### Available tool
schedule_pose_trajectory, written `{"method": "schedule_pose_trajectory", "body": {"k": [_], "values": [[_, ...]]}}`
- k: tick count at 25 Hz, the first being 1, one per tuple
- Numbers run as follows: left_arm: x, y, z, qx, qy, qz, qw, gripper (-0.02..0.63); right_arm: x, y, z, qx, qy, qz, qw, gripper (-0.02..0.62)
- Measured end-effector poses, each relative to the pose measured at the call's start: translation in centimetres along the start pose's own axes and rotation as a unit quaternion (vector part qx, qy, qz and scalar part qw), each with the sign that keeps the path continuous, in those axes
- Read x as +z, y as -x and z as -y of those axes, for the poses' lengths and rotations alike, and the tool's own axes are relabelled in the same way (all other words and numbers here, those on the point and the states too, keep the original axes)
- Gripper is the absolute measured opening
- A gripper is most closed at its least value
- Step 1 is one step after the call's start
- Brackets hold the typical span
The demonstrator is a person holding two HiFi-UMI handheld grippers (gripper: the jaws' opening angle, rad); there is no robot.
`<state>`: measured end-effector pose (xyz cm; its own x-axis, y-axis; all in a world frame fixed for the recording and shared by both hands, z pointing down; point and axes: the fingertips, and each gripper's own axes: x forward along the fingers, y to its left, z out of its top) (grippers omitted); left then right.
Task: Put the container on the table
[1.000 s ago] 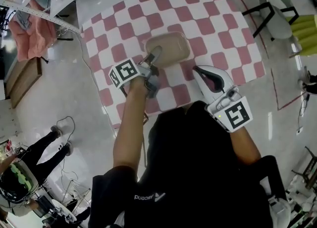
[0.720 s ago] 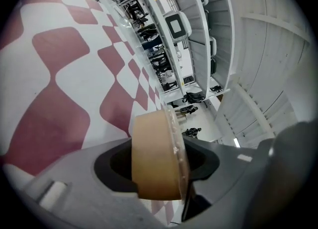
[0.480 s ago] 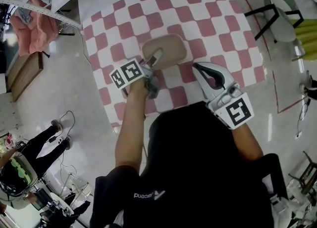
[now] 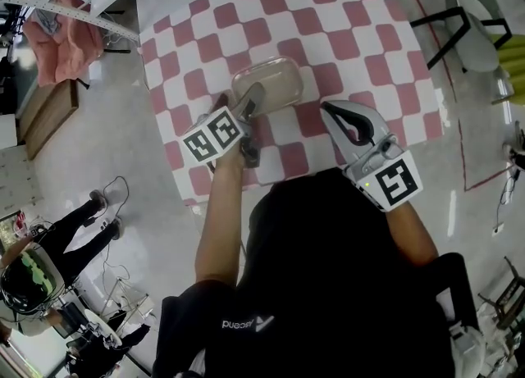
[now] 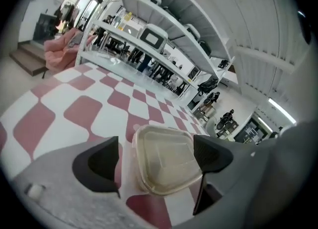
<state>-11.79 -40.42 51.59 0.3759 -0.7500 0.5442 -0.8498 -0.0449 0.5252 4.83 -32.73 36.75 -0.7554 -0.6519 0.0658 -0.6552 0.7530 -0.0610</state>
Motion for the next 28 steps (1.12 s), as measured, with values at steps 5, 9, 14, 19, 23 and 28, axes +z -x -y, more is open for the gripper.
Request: {"method": "schedule_pose_trajectory", "body": {"k": [5,9,14,19,23,28], "values": [[3.1,5.5,5.4,-0.064,-0.099,0.124,0.9853,0.432,0.4,-0.3,-0.5,0.015,-0.006,0.012,1.000,0.003],[2.5,9.3,10.3,-0.121,-0.180,0.168,0.9617,0.130,1.0,-0.7,-1.5,0.035,-0.006,0.024,0.999,0.003],[2.7,13.0,13.9,-0.126,-0.267,0.224,0.9286,0.011,2.2,-0.8,-3.5,0.062,-0.007,0.041,0.997,0.003],[2.7,14.5,15.2,-0.138,-0.302,0.251,0.9093,0.011,2.5,-0.7,-4.4,0.066,-0.013,0.053,0.996,0.003],[2.5,14.9,15.2,-0.144,-0.297,0.246,0.9114,0.011,2.6,-0.7,-4.6,0.060,-0.012,0.052,0.997,0.003],[2.2,14.9,15.1,-0.151,-0.286,0.241,0.9151,0.011,2.4,-0.6,-5.2,0.066,-0.007,0.048,0.997,0.003]]}}
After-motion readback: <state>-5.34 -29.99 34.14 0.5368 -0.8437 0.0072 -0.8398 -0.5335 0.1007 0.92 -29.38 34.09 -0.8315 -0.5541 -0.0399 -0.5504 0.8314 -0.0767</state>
